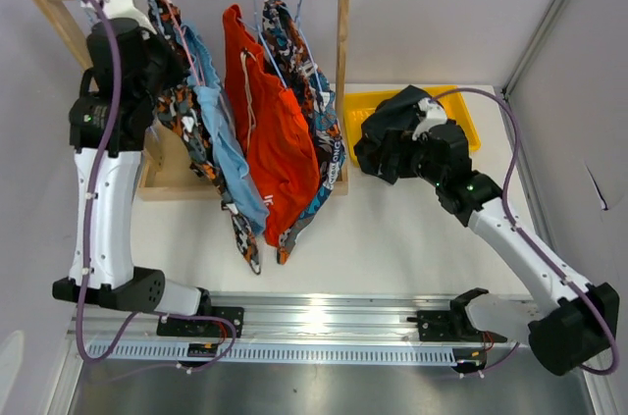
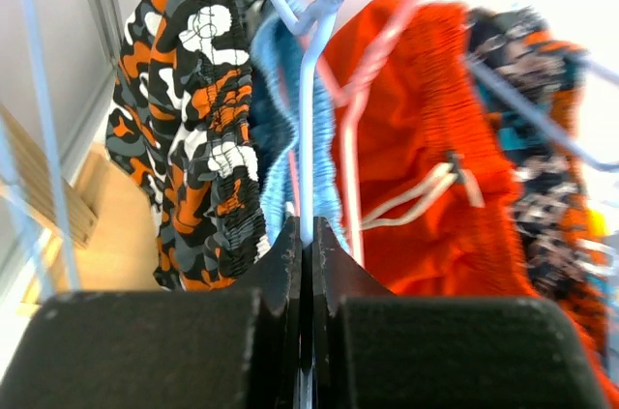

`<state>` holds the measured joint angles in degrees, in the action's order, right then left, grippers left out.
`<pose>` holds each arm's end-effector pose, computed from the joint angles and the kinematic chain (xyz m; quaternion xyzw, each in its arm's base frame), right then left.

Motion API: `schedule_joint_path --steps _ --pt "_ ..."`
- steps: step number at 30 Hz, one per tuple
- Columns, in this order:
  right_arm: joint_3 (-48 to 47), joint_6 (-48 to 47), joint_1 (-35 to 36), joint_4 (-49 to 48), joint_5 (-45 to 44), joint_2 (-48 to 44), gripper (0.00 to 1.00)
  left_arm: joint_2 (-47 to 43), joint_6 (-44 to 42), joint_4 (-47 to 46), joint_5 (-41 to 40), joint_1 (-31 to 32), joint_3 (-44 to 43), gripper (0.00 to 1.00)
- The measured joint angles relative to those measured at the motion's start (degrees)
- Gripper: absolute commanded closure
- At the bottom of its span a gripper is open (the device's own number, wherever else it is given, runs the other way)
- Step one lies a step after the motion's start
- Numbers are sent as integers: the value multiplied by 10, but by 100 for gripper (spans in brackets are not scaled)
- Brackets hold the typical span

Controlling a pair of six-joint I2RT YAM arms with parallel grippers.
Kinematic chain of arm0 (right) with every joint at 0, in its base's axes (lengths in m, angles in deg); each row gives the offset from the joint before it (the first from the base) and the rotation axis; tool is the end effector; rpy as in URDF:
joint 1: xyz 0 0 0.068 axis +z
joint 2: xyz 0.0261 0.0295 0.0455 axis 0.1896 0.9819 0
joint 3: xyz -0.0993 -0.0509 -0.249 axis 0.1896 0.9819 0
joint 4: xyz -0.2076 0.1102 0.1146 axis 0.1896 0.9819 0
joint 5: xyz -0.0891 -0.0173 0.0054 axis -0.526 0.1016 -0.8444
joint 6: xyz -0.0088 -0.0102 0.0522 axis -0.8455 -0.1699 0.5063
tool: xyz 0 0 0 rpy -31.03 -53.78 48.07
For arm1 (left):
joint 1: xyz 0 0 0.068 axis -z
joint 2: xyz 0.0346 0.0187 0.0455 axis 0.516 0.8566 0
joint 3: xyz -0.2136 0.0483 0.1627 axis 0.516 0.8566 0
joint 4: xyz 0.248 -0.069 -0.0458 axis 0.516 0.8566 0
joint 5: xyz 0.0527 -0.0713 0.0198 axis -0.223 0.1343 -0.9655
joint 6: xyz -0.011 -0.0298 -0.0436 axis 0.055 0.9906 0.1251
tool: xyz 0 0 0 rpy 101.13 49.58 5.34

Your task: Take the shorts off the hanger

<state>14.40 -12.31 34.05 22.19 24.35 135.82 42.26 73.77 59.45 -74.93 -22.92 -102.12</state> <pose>0.2386 0.1055 0.3196 -0.0469 0.8407 0.2341 0.4861 0.2434 -0.0263 0.5376 -0.1574 0.7736 -0.0593 0.6110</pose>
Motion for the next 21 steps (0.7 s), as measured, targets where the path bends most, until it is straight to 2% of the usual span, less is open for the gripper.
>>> schedule_joint_path --steps 5,9,12,17,21 --pt "-149 -18 131 24 -62 -12 1 2 -13 45 -12 5 -122 100" --pt "-246 -31 237 22 -103 -10 1 -23 -20 57 -23 6 -126 100" --pt "-309 -44 356 18 -147 12 1 -31 -23 59 -26 6 -121 100" --pt "-417 -73 505 8 -203 119 1 -34 -23 59 -25 6 -101 100" --pt "-503 -82 555 10 -224 231 1 -35 -23 60 -23 6 -93 100"
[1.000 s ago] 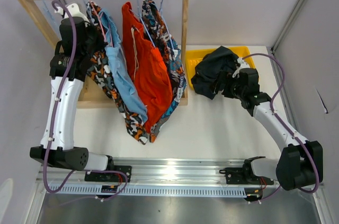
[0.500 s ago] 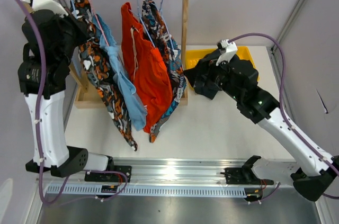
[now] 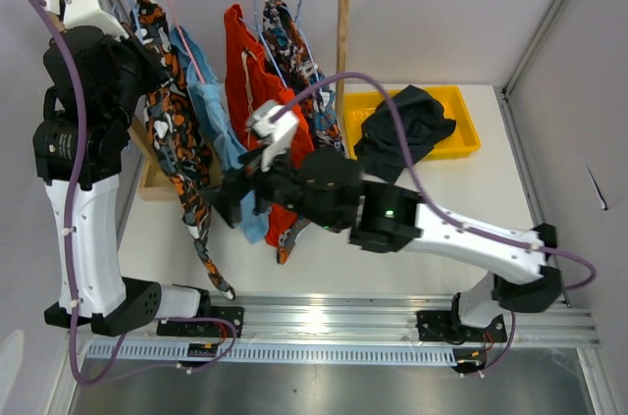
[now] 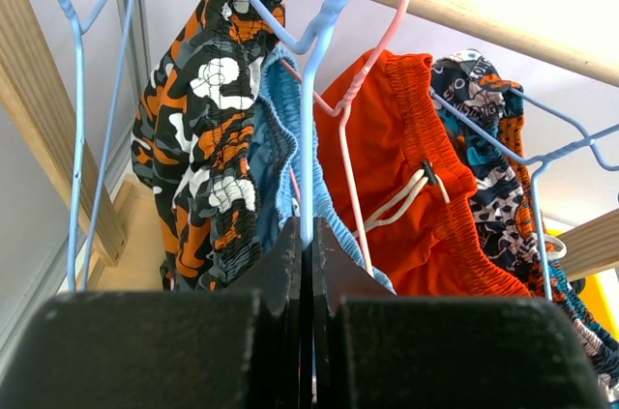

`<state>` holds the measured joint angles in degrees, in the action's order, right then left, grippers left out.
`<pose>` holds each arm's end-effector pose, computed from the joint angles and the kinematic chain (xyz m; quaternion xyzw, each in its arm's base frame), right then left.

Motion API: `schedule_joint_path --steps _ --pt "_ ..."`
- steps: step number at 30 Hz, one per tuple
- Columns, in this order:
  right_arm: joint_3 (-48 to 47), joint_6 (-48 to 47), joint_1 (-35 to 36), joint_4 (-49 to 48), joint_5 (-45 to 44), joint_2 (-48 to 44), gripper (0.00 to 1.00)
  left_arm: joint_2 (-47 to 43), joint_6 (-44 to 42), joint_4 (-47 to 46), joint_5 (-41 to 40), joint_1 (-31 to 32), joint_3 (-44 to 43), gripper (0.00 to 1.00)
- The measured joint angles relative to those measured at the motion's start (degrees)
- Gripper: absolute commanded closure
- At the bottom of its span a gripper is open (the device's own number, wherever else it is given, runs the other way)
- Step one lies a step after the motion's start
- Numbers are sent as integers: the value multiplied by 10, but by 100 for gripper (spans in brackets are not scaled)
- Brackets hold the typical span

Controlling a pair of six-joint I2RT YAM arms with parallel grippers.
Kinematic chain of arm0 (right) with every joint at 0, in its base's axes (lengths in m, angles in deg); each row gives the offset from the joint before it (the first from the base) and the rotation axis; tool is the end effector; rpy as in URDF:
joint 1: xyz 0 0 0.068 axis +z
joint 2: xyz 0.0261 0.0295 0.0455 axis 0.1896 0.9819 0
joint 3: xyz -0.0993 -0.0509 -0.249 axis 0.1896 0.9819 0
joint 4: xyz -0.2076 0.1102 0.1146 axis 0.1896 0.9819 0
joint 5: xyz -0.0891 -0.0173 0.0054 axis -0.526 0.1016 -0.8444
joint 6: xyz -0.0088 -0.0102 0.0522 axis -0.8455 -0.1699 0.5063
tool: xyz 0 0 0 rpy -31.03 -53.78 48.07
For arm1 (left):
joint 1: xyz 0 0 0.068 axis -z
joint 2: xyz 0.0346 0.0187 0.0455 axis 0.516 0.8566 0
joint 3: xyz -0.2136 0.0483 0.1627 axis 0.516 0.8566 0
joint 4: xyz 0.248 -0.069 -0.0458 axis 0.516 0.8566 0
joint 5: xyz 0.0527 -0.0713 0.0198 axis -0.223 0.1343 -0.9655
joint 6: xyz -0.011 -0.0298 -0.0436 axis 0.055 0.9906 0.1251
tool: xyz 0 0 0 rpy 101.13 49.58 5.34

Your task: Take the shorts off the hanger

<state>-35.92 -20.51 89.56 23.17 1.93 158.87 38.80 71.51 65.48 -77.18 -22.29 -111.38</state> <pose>0.0770 0.3299 0.5065 -0.2903 0.6351 0.4298 0.5724 0.1843 -0.0186 0.5784 -0.1527 0.7373 -0.0508 0.6562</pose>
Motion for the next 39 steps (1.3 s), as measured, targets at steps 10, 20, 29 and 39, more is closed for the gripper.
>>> schedule_joint_path --steps 10,20,29,39 --pt "-144 0 7 17 -4 189 1 -27 0 0 12 0 22 100" --pt "-232 5 5 9 -6 268 100 -68 1 0 24 1 57 100" --pt "-2 46 57 -59 -80 177 100 -67 -5 27 8 1 57 100" --pt "131 106 138 -58 -164 129 100 -64 -19 63 -19 5 55 100"
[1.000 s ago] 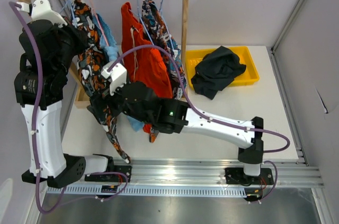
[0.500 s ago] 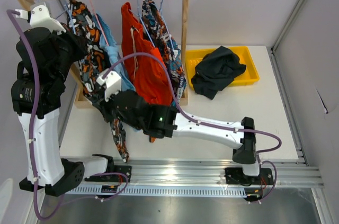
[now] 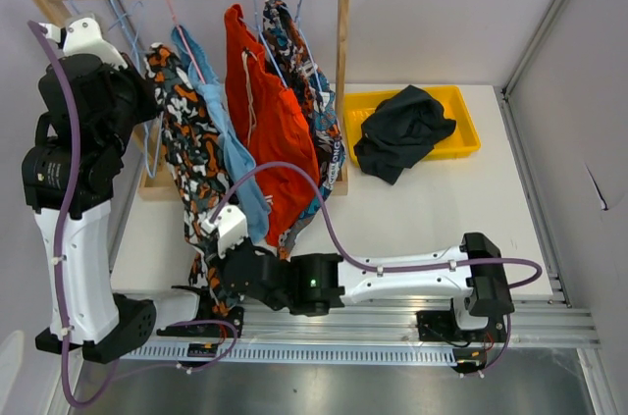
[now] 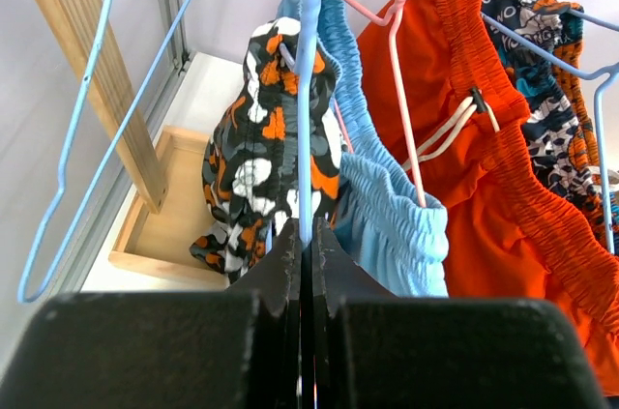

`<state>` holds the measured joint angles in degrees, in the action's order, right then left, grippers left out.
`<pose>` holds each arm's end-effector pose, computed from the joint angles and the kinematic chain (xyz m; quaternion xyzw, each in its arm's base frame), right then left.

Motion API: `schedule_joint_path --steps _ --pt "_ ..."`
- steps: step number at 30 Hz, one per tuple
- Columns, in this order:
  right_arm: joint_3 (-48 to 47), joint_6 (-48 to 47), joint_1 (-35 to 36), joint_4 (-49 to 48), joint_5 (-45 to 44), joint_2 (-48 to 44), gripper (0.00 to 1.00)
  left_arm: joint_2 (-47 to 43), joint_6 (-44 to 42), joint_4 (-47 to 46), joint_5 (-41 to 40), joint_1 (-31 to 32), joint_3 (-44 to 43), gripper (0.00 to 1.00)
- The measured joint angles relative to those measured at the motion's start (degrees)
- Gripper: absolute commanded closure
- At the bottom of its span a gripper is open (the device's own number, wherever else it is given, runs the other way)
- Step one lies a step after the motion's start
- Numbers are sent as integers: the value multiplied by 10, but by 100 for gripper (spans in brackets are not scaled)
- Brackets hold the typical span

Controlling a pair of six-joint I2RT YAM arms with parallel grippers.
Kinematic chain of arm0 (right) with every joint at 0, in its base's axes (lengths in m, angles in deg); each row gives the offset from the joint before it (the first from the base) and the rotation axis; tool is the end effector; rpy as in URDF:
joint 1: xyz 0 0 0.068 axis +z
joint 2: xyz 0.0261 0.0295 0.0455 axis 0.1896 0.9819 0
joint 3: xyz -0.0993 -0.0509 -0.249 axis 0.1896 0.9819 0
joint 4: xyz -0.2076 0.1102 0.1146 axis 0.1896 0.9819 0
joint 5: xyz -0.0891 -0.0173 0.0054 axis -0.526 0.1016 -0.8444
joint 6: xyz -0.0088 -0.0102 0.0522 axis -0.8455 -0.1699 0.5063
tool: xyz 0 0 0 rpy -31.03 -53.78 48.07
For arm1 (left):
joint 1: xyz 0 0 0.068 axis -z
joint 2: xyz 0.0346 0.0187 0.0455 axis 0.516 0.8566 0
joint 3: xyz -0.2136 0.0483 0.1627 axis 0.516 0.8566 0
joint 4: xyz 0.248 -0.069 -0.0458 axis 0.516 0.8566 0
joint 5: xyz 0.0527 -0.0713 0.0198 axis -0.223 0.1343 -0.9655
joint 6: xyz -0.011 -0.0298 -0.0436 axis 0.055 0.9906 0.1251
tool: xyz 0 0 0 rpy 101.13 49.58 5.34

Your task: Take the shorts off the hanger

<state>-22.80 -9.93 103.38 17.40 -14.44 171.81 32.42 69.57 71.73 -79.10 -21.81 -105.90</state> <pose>0.0016 0.4218 0.3566 -0.3089 0.7342 0.3437 0.4975 0.1508 -0.0135 0.5621 -0.1441 0.7675 -0.0175 0.6244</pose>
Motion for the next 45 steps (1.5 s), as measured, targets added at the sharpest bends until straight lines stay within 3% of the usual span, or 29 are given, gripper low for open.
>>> schedule_joint_path --steps 6,15,19,23,28,31,38,45 --pt "-68 -18 -36 11 19 33 100 -24 2 -22 5 0 43 100" --pt "-435 -96 -176 84 115 201 100 -162 66 8 48 0 184 100" --pt "-438 -96 -230 85 132 198 100 -185 98 64 68 0 176 100" --pt "-284 -83 -229 67 136 122 100 -179 108 103 75 0 165 100" --pt "10 -78 -136 42 84 -59 100 -160 111 122 64 0 131 100" --pt "107 -81 -32 49 35 -167 100 -134 108 122 40 0 86 100" --pt "100 -142 158 79 -165 -377 100 -12 101 109 20 3 -77 100" --pt "56 -275 282 32 -367 -465 100 132 84 83 32 4 -201 100"
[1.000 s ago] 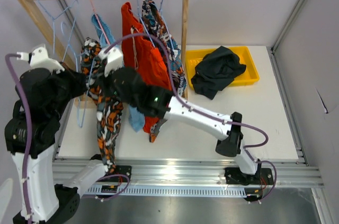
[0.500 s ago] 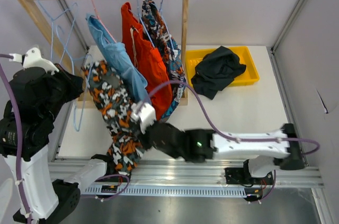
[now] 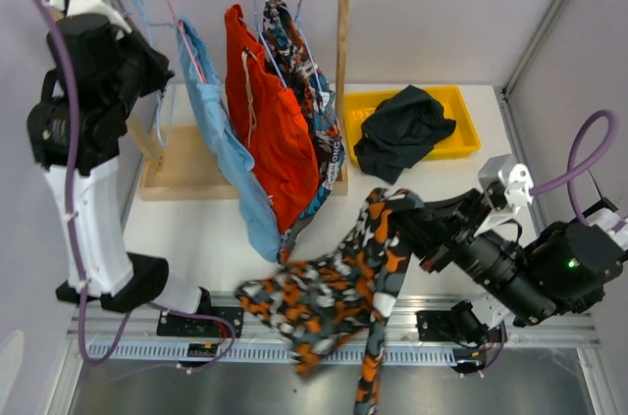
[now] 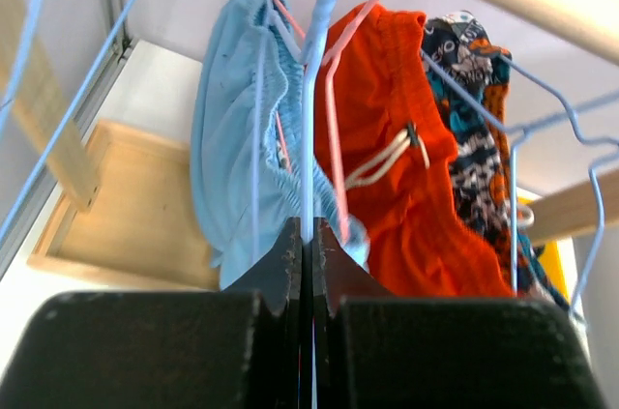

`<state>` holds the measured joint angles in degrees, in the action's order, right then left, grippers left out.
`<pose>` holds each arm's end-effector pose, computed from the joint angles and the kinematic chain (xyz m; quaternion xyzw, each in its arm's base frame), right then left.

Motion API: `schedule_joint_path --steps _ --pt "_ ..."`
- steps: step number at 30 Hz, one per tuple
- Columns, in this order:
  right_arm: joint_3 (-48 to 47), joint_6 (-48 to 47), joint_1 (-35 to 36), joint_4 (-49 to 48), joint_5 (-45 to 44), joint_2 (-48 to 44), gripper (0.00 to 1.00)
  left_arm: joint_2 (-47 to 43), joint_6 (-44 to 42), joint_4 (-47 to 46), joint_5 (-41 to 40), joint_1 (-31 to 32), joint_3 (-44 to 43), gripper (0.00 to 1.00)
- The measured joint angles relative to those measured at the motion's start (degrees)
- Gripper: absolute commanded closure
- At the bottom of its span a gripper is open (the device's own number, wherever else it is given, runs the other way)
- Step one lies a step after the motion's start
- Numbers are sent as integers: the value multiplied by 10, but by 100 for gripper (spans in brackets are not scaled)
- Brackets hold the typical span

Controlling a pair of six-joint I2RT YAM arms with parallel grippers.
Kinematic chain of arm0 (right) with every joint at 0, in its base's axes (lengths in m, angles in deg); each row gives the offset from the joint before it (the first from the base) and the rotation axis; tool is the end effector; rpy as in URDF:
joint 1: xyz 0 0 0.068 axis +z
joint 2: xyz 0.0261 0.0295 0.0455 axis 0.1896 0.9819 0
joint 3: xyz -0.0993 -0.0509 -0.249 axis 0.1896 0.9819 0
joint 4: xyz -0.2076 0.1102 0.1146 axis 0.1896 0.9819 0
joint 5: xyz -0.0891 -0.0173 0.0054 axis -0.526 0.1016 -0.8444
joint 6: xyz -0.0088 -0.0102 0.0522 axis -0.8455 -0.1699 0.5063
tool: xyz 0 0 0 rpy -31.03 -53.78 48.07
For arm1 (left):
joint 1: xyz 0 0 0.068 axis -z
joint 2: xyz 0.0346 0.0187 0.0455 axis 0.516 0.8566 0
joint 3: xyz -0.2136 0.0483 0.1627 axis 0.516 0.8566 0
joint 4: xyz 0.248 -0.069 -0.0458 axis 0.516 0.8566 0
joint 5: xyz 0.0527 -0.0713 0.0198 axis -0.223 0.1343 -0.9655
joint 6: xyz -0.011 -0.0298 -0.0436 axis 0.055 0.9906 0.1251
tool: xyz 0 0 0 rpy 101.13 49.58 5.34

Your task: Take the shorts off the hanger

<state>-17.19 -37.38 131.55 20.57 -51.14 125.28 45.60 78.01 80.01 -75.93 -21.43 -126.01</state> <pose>-0.0362 0.1268 0.5351 -0.2087 0.6337 0.3855 0.6374 0.1810 -0.0216 0.5852 -0.1810 0.7681 -0.0830 0.6086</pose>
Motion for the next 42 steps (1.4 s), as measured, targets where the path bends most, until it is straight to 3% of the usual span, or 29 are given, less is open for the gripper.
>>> schedule_joint_path --steps 3,8,14,23,32,36,42 --pt "3 -30 1 -7 -43 -10 100 35 -10 -27 -2 0 -7 100" --pt "11 -34 1 26 -64 -9 100 3 -38 -117 -23 -2 115 100" --pt "17 -6 1 77 -65 -13 100 7 -71 -150 -31 -27 118 100" --pt "60 20 -2 92 -67 -53 100 46 -84 -167 41 -140 111 100" --pt "70 33 -20 101 -67 -71 100 58 -88 -168 101 -152 108 100" --pt "83 35 -39 105 -59 -74 100 30 -78 -173 141 -153 129 100" --pt "83 35 -55 107 -49 -74 100 -94 -64 -173 175 -153 217 100"
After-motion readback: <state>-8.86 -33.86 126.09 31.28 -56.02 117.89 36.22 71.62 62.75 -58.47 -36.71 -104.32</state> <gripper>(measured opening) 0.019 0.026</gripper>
